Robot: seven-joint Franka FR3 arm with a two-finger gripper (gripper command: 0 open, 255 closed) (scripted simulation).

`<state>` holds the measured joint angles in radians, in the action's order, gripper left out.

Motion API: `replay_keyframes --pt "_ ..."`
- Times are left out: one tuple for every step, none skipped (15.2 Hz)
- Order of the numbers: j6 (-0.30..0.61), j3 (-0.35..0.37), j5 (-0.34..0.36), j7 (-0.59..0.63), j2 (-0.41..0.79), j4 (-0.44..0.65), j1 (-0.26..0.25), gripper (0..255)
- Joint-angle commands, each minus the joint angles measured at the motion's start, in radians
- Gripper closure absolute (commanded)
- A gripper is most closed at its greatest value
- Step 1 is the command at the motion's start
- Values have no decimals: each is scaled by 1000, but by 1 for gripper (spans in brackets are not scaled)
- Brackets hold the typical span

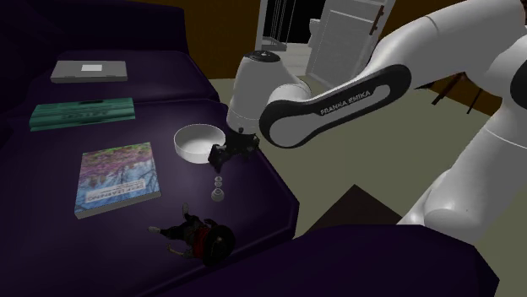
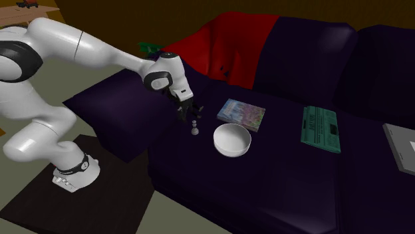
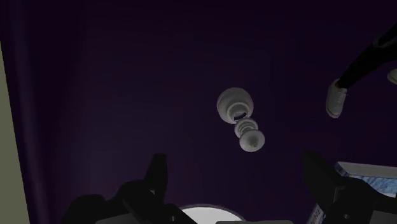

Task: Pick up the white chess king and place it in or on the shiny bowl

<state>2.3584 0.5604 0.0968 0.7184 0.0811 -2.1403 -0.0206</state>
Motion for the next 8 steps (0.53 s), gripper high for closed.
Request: replay_keyframes --pt "17 2 72 78 83 54 -24 0" --pt "19 -2 95 100 111 77 -35 0" --pt "29 -7 103 106 122 75 -39 0" --pt "39 -10 112 112 132 73 -42 0" --pt "49 -13 122 118 143 72 -45 0" --pt "59 -17 131 125 154 71 -48 0" --pt "69 -21 141 131 165 71 -51 0" --pt "79 -24 150 137 176 70 -55 0"
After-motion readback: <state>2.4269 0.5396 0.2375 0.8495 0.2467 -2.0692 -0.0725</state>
